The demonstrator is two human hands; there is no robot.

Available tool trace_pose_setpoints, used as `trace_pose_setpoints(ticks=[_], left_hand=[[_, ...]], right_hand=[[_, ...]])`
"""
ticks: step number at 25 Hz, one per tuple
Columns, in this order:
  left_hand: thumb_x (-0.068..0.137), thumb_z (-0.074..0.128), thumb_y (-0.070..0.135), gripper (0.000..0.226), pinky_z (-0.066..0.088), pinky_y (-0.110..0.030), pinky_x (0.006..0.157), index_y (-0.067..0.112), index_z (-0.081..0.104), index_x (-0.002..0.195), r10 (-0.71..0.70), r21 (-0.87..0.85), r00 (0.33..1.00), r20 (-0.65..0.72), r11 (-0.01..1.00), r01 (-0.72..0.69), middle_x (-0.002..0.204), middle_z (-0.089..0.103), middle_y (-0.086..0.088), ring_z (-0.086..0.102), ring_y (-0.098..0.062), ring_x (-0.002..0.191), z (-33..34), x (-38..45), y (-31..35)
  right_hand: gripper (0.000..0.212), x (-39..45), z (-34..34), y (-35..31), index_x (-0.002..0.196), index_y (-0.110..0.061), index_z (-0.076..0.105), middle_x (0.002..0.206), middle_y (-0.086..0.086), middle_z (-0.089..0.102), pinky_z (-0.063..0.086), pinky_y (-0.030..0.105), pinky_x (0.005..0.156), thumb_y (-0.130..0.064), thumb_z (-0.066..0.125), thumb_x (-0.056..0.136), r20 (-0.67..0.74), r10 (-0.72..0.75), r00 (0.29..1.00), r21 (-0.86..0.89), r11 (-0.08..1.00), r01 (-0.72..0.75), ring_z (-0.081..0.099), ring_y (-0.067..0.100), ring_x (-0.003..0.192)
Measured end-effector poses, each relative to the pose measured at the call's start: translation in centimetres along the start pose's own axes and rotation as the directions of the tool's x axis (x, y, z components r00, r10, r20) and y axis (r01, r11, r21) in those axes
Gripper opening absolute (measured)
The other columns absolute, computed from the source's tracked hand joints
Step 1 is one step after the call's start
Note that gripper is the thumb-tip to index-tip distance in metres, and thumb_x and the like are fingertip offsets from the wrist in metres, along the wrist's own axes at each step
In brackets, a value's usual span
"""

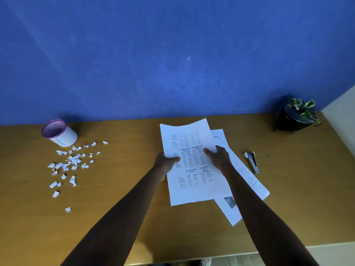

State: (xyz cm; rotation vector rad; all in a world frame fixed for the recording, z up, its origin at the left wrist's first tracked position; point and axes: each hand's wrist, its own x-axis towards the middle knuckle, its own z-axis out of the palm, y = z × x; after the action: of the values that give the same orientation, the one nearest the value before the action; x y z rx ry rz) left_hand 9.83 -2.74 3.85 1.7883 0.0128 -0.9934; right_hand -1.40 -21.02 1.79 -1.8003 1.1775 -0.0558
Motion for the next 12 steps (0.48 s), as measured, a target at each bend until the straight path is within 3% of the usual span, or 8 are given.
trace_pose_setpoints(ticks=[3,6,9,12], left_hand=[[0.086,0.065,0.001,0.031,0.057,-0.038,0.086,0.008,0.069,0.116,-0.015,0.124,1.0,0.007,0.992,0.014,0.12,0.071,-0.009,0.068,-0.027,0.102,4.1,0.9,-0.2],[0.091,0.057,0.006,0.026,0.055,-0.034,0.078,0.007,0.065,0.116,-0.043,0.259,0.996,-0.076,0.964,0.061,0.124,0.067,-0.01,0.066,-0.024,0.096,7.5,1.4,-0.3],[0.095,0.053,0.015,0.036,0.046,-0.037,0.096,0.01,0.053,0.131,-0.064,0.424,0.974,-0.217,0.892,0.153,0.144,0.041,-0.015,0.045,-0.029,0.126,9.4,1.8,-0.4],[0.093,0.058,0.019,0.037,0.046,-0.037,0.096,0.014,0.052,0.129,-0.075,0.448,0.958,-0.277,0.872,0.198,0.143,0.028,-0.016,0.033,-0.033,0.129,10.4,2.5,-0.5]], right_hand=[[0.05,1.7,-1.4,2.2,0.128,-0.003,0.058,0.133,0.02,0.059,0.044,0.047,0.102,-0.04,0.057,0.095,-0.092,0.06,0.994,-0.124,0.99,-0.071,0.053,0.039,0.124],[0.051,2.5,-2.1,3.7,0.139,-0.011,0.045,0.143,0.02,0.038,0.03,0.058,0.109,-0.041,0.049,0.098,-0.114,0.171,0.979,-0.297,0.934,-0.198,0.03,0.042,0.137],[0.049,2.9,-2.4,4.5,0.144,-0.015,0.039,0.147,0.018,0.023,0.023,0.061,0.111,-0.036,0.048,0.1,-0.084,0.197,0.977,-0.337,0.917,-0.214,0.018,0.041,0.141],[0.046,3.1,-2.4,5.3,0.141,-0.014,0.042,0.147,0.014,0.02,0.028,0.059,0.11,-0.031,0.051,0.098,-0.123,0.177,0.976,-0.302,0.931,-0.207,0.024,0.041,0.138]])
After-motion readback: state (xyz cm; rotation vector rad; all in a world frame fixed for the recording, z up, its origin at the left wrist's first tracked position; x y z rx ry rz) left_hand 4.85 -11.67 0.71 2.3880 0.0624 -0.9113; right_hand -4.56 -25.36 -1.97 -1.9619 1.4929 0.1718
